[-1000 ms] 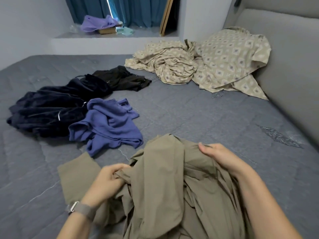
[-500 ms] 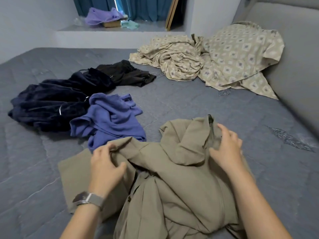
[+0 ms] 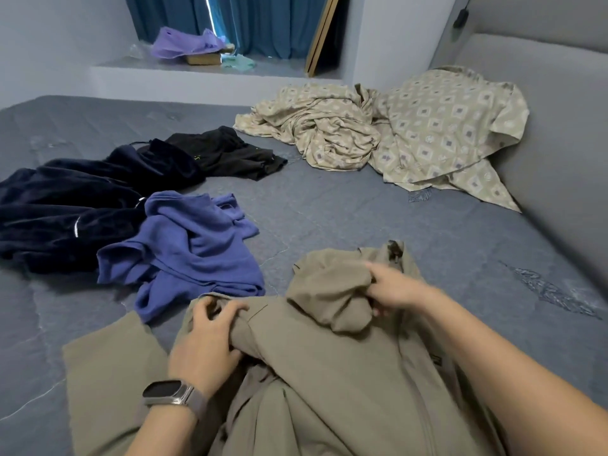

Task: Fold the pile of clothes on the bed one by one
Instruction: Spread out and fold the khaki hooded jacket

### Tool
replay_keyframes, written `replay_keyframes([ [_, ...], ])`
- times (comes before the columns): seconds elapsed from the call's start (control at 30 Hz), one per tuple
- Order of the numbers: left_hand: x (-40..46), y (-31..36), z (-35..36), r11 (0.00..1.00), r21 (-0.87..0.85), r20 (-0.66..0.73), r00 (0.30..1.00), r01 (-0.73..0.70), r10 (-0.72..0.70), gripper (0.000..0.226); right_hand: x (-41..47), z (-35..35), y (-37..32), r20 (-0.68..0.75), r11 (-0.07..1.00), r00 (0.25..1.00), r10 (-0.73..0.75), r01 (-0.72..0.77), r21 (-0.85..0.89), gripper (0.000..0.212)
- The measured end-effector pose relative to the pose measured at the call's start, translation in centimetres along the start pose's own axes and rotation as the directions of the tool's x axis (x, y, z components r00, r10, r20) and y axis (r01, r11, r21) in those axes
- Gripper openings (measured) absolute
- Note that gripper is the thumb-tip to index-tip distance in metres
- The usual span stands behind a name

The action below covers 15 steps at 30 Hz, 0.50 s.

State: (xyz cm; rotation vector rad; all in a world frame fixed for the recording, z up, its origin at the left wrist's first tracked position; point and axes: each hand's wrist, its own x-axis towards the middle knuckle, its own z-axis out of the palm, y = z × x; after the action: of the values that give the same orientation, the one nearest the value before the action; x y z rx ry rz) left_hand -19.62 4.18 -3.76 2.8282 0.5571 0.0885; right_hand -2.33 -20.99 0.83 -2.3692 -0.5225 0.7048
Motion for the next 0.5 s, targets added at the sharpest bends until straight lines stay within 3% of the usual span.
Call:
replay_keyframes([
  [0.03, 0.9, -0.1, 0.1, 1.0, -0.003, 0.012, 1.0, 0.003, -0.003, 0.045, 1.1, -1.5, -1.3, -0.045, 0.968, 0.998, 0.038, -0.026, 0.248, 0.042],
  [0.1, 2.7, -0.7, 0.3, 0.957, -0.284, -0.075, 0.993, 0.061, -0.086, 0.019, 3.7, -5.2, -4.0, -0.259, 0.843, 0.961, 0.095, 0.061, 0.535, 0.039],
  [0.13, 3.5, -1.3, -0.1, 0.882, -0.453, -0.152, 0.964, 0.129, -0.219, 0.016, 5.3, -7.3, -5.3, -0.365, 0.781, 0.925, 0.107, 0.149, 0.607, 0.038],
  [0.2, 4.6, -2.4, -1.5, 0.724, -0.663, -0.291, 0.826, 0.189, -0.482, 0.016, 8.0, -10.7, -7.8, -0.505, 0.646, 0.859, 0.081, 0.341, 0.683, 0.04],
  [0.23, 5.0, -3.1, -2.2, 0.688, -0.703, -0.336, 0.769, 0.179, -0.544, 0.02, 9.5, -11.9, -8.3, -0.545, 0.621, 0.837, 0.053, 0.399, 0.674, 0.043],
  [0.27, 5.4, -3.6, -2.6, 0.666, -0.729, -0.352, 0.749, 0.158, -0.562, 0.026, 10.5, -12.2, -8.3, -0.549, 0.671, 0.836, 0.014, 0.399, 0.625, 0.049],
  [0.33, 6.0, -3.8, -2.8, 0.686, -0.719, -0.311, 0.831, 0.113, -0.462, 0.038, 11.7, -10.9, -7.2, -0.419, 0.843, 0.908, -0.026, 0.245, 0.479, 0.068],
  [0.4, 5.9, -3.0, -2.5, 0.796, -0.596, -0.176, 0.95, 0.105, -0.257, 0.047, 11.3, -8.0, -5.6, -0.269, 0.961, 0.961, -0.059, 0.128, 0.247, 0.089],
  [0.43, 5.6, -2.3, -2.2, 0.842, -0.528, -0.089, 0.978, 0.113, -0.186, 0.05, 10.9, -6.3, -4.6, -0.236, 0.987, 0.968, -0.082, 0.111, 0.112, 0.094],
  [0.5, 4.5, -0.7, -1.9, 0.871, -0.462, -0.047, 0.976, 0.167, -0.212, 0.051, 8.9, -3.0, -2.2, -0.311, 0.998, 0.949, -0.052, 0.059, 0.014, 0.082],
])
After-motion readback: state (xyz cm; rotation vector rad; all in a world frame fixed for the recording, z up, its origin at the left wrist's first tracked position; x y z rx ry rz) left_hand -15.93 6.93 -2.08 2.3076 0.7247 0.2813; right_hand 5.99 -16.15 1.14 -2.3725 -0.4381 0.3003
